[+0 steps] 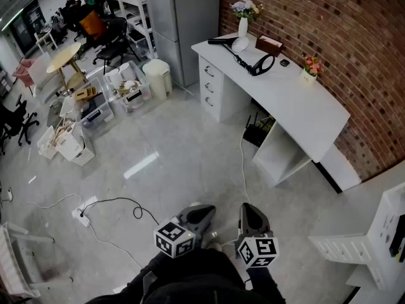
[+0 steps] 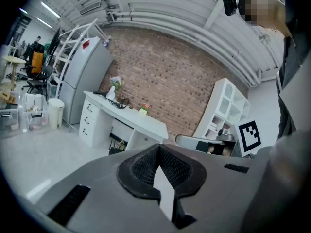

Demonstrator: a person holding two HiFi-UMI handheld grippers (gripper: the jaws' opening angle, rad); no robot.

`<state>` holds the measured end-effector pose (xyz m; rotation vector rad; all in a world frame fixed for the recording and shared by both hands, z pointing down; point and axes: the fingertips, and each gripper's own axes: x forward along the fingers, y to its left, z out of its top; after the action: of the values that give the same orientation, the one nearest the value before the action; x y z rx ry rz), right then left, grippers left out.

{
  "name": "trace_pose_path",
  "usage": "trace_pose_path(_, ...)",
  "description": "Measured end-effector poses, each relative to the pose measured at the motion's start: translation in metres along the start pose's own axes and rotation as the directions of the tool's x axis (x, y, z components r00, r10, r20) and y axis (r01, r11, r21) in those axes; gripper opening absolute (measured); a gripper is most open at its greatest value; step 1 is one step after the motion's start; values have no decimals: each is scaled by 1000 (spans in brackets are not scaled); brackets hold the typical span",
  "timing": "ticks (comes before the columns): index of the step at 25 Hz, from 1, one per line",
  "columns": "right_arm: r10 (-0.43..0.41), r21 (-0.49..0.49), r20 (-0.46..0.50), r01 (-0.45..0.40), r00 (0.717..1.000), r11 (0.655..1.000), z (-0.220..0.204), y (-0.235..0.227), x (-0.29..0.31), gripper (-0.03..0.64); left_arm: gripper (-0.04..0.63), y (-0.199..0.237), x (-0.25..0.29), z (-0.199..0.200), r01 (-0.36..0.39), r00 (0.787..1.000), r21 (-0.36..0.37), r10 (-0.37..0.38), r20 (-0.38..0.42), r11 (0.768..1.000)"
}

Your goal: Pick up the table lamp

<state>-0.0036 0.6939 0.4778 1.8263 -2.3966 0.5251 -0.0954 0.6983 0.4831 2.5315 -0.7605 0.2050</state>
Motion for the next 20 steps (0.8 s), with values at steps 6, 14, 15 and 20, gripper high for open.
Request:
trace_pose_path(6,1,73,-4,0,1000,997,-14,8,-16,9,8,-5,-13,-3,5,1000,-33,-4,28,999)
trace_pose_path(14,-15,111,-9,16,1000,994,-11,9,31,11,8,42,6,13,15,1000,-36,-14,23,999)
trace_pose_path(15,-13,112,-5,14,1000,994,-5,9,41,10,8,49,11,19,22,1000,-32,-21,22,999)
trace_pose_path(20,-24,113,3,24,1000,993,21,3,95,11,8,90,42,57,62,998,-22,-61,29,998)
